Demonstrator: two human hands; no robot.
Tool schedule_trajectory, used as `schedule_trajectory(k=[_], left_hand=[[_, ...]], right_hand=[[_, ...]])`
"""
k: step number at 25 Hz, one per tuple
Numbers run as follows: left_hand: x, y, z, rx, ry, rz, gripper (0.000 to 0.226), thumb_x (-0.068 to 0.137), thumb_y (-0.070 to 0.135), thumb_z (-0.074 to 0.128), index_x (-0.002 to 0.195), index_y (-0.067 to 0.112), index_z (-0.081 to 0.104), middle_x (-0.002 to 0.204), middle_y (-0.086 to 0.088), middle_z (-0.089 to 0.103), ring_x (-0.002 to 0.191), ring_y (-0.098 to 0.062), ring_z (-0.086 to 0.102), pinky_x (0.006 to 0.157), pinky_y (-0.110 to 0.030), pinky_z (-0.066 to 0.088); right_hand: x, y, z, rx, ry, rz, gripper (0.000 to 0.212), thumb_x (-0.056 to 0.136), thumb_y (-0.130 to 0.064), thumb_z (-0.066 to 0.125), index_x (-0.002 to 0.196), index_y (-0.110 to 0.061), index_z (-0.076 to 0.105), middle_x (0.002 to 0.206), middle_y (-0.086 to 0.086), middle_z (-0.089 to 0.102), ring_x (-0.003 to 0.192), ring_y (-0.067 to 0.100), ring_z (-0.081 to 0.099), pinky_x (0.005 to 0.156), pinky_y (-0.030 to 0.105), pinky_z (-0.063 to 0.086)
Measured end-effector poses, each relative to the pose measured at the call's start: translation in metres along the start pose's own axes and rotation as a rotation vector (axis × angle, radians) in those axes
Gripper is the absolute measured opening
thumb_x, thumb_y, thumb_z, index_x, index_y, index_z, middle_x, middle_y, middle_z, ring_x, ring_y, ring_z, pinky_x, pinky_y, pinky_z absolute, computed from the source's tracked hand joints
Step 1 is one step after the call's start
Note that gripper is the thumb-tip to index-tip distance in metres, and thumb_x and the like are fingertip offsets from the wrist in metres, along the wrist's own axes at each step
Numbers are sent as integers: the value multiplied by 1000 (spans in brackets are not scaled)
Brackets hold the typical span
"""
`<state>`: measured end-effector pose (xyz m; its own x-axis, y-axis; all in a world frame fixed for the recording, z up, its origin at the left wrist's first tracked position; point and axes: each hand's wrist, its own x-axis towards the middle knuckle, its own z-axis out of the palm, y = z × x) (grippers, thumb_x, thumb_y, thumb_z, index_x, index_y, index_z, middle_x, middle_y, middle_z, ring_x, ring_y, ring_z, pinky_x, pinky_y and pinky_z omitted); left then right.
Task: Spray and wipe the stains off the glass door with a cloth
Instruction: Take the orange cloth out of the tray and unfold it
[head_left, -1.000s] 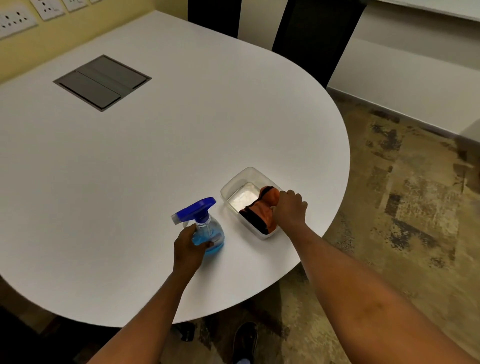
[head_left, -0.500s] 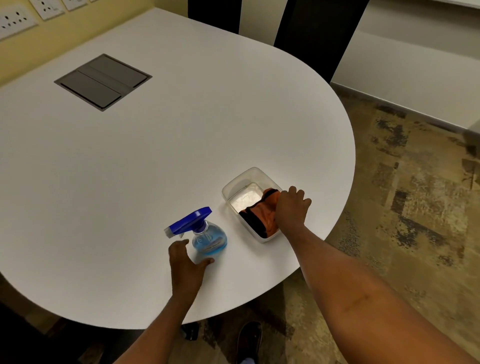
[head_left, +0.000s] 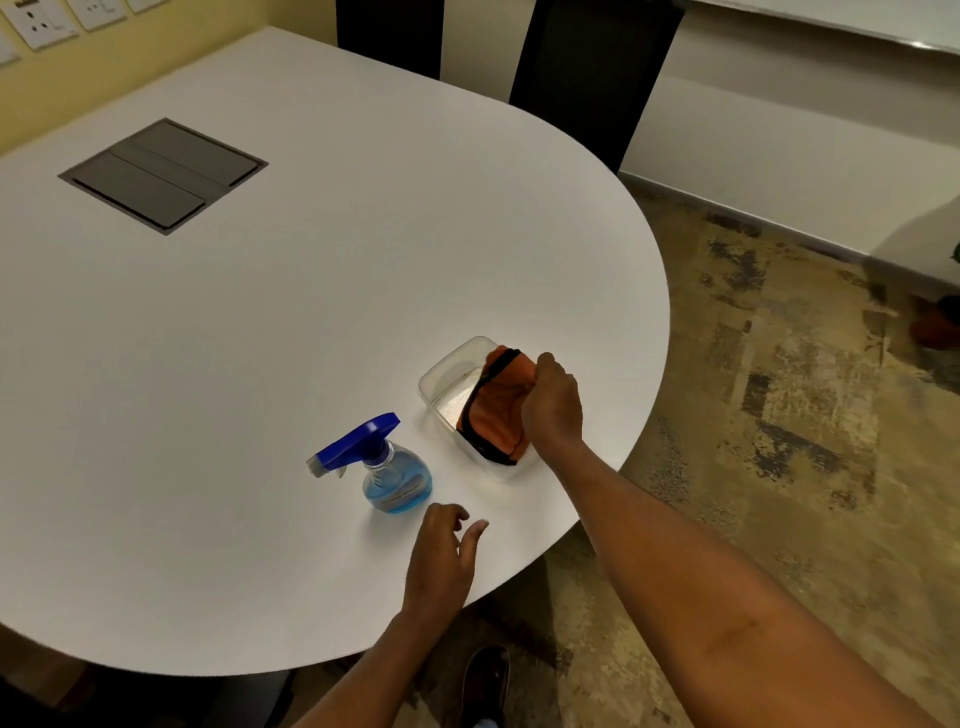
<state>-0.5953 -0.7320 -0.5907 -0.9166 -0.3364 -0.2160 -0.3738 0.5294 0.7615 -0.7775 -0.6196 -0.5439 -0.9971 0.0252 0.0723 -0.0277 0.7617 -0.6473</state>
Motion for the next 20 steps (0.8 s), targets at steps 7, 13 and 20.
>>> schedule_trajectory(k=[7, 13, 20], left_hand=[[21, 64, 6, -309, 225, -27, 23, 97, 22, 52, 113, 6, 54, 107, -11, 62, 95, -23, 63, 86, -31, 57], [26, 127, 22, -778, 176, -371, 53, 99, 51, 35, 129, 8, 47, 127, -17, 58, 112, -35, 61, 99, -50, 52], [-18, 181, 73, -1310, -475, -618, 91, 74, 82, 48, 129, 9, 49, 123, -20, 54, 117, -41, 56, 104, -58, 44]], right_hand=[[-16, -32, -56, 268, 80, 51, 13, 79, 1, 45, 84, -11, 47, 75, 9, 60, 68, 25, 58, 56, 42, 50], [-36, -29, -133, 440, 316, 103, 17, 81, -13, 65, 88, -19, 51, 73, -12, 57, 66, 4, 56, 55, 20, 45], [-98, 41, -229, 720, 466, 372, 20, 85, -12, 65, 97, -21, 52, 101, 9, 64, 89, 24, 63, 71, 39, 52]])
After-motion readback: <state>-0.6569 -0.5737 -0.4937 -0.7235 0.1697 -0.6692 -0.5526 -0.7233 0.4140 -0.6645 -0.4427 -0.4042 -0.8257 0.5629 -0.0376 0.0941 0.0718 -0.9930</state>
